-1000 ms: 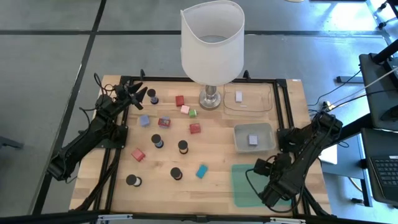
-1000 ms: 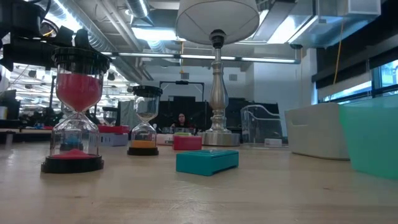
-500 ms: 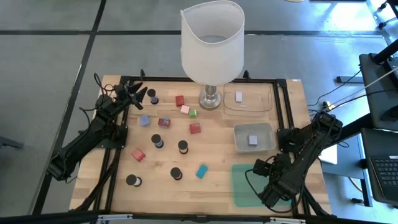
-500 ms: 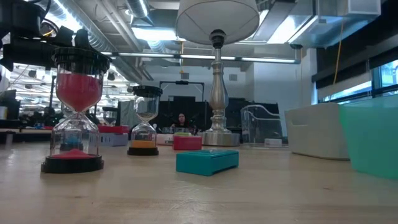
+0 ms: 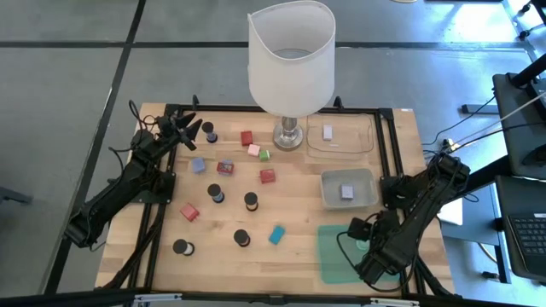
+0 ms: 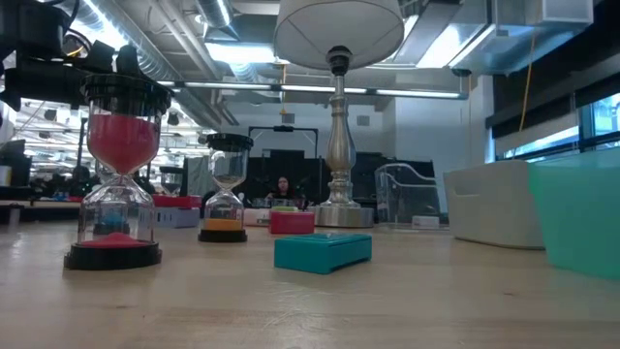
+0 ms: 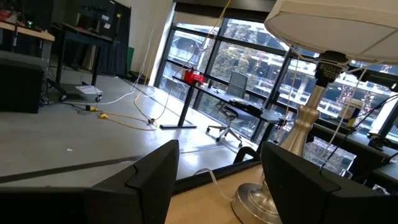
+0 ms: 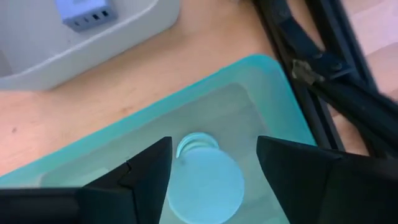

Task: Pick & Place Office items
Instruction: Put the blue timer into the transparent bin

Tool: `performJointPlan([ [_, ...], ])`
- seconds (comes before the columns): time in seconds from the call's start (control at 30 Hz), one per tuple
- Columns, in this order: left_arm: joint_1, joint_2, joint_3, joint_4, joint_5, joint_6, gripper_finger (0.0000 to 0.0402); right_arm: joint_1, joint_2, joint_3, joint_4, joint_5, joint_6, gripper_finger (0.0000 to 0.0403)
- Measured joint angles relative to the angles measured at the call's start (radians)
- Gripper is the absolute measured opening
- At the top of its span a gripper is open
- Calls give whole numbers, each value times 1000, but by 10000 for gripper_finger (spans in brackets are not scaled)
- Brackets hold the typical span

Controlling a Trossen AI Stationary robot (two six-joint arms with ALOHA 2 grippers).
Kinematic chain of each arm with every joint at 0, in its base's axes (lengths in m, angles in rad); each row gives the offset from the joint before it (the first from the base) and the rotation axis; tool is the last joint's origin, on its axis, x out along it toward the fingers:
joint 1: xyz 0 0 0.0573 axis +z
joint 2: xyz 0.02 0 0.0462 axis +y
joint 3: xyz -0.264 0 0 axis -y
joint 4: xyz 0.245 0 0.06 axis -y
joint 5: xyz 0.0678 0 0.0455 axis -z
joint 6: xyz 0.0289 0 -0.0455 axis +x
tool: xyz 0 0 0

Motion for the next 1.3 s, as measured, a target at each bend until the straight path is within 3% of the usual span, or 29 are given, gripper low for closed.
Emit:
performJointPlan([
  [0.1, 0, 0, 0, 0, 0, 0, 226, -4, 0, 49, -79, -8, 0, 259],
  [0.5, 0, 0, 0, 0, 0, 0, 226, -75, -71, 71, -74, 41, -27, 338],
  [0.8, 0, 0, -1, 0, 0, 0, 226, -245, -82, 191, -44, 215, -118, 347],
  [1.03, 0, 0, -1, 0, 0, 0, 226, -437, -55, 198, 236, 200, -289, 347],
  [1.3, 0, 0, -1, 0, 0, 0, 226, -608, 43, 198, 560, 16, -509, 347],
])
